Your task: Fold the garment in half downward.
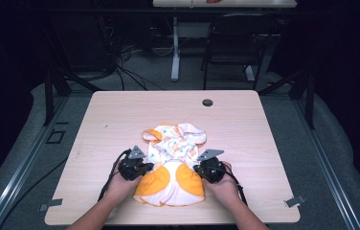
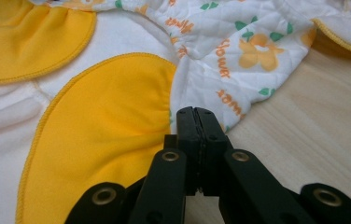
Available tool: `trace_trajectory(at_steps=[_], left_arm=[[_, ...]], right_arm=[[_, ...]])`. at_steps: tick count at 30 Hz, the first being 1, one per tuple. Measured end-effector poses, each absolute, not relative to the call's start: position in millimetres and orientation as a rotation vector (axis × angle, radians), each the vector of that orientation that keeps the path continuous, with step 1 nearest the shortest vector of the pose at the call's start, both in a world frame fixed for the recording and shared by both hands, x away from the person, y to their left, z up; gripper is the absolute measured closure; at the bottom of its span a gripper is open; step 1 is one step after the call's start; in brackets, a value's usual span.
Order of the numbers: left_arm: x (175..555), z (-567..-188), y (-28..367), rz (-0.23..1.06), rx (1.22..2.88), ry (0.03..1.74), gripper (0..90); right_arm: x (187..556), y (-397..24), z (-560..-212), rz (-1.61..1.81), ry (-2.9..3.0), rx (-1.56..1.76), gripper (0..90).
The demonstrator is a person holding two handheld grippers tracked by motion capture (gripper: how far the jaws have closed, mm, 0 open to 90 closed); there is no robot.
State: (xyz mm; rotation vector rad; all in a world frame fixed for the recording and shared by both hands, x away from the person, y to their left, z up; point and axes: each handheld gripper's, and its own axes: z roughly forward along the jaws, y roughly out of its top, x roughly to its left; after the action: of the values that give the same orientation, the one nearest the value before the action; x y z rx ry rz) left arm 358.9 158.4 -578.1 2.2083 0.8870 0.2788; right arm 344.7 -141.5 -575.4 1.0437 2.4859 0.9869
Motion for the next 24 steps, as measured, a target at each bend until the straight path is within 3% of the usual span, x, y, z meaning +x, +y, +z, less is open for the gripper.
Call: trace_trajectory(at_steps=[24], left_arm=[[329.3,-578.3,167.2,0.230,2.214,0.860,89.6]], right_arm=[[319.8,-140.6,-573.2,0.989,2.571,0.965,89.4]])
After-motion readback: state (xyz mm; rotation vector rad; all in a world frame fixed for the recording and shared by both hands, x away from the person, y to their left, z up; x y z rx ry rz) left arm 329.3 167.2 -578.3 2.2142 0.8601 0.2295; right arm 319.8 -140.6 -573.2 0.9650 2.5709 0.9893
